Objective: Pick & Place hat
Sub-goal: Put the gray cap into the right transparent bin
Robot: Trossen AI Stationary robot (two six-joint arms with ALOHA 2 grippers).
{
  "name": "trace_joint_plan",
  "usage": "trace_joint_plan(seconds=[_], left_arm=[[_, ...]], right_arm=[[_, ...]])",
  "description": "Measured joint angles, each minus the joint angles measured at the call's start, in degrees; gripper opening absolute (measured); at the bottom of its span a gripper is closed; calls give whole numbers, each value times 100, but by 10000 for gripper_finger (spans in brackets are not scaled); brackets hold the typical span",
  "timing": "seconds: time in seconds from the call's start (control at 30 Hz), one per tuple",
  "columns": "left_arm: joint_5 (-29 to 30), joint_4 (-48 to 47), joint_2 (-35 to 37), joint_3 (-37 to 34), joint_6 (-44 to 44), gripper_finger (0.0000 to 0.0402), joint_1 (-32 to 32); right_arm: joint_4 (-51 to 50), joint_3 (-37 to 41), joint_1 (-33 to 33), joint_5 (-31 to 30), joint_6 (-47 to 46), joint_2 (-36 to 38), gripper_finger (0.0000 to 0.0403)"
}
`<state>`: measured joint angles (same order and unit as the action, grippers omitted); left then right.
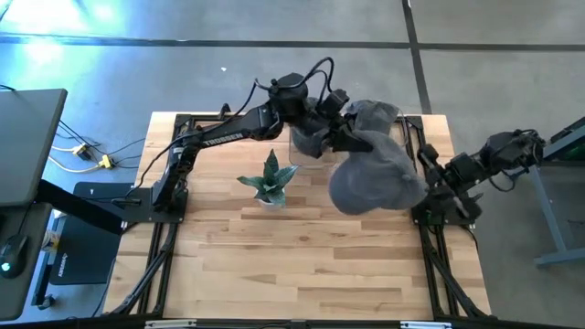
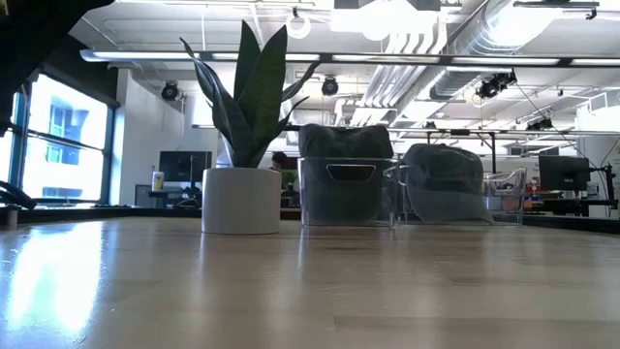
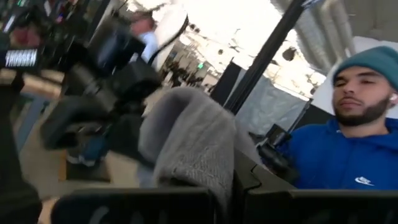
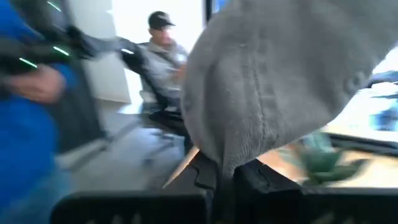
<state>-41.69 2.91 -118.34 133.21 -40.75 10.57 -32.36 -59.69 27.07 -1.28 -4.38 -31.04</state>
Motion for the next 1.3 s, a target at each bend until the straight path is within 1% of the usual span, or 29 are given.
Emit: trace_joint_plan(seconds=[0.07, 0.13, 0.23, 0.3, 0.43, 0.53, 0.6, 0.67, 0.73, 0.8, 0.97, 1.07, 1.2, 1.3], left_arm=[[0, -207, -28, 1, 21, 1, 15], [-75, -182, -184, 17, 11, 1, 22], [-430, -321, -317, -15, -155, 3, 77], [-659, -256, -403, 11, -204, 16, 100], [-1119, -310, -494, -4, -509, 65, 182], [-1303, -190, -660, 26, -540, 117, 277], [-1646, -262, -720, -5, -558, 153, 382], [-1782, -228, -730, -15, -567, 186, 475], [-1689, -25, -691, 4, -337, 211, 545], [-1500, 286, -680, 9, -66, 224, 577], [-823, 1480, -701, 1, -99, 229, 442], [-298, 1529, -675, 9, -106, 229, 272], [-143, 1510, -908, 17, -130, 229, 86], [-311, 1610, -1212, -19, -480, 229, -7]], right_arm=[[127, 1, -1, 368, -417, 8, 10], [269, 1, 0, 682, -886, 1, 14], [462, 5, 2, 1064, -1186, -16, 7], [605, 5, 0, 1211, -1359, -13, 6], [879, 7, 4, 1491, -1707, -9, 8], [1068, 7, 4, 1639, -1882, -9, 4], [1178, 7, 6, 1665, -2008, -9, 6], [1180, 7, 4, 1660, -2086, -8, 6], [1158, 7, 4, 1648, -2087, -12, 4], [1159, 7, 4, 1598, -2091, -18, 4], [1154, 7, 4, 1361, -2052, -18, 6], [1172, 7, 4, 1355, -1886, -43, 3], [1343, 7, 4, 1298, -1754, -169, 5], [1667, 7, 4, 1384, -1702, -331, 3]])
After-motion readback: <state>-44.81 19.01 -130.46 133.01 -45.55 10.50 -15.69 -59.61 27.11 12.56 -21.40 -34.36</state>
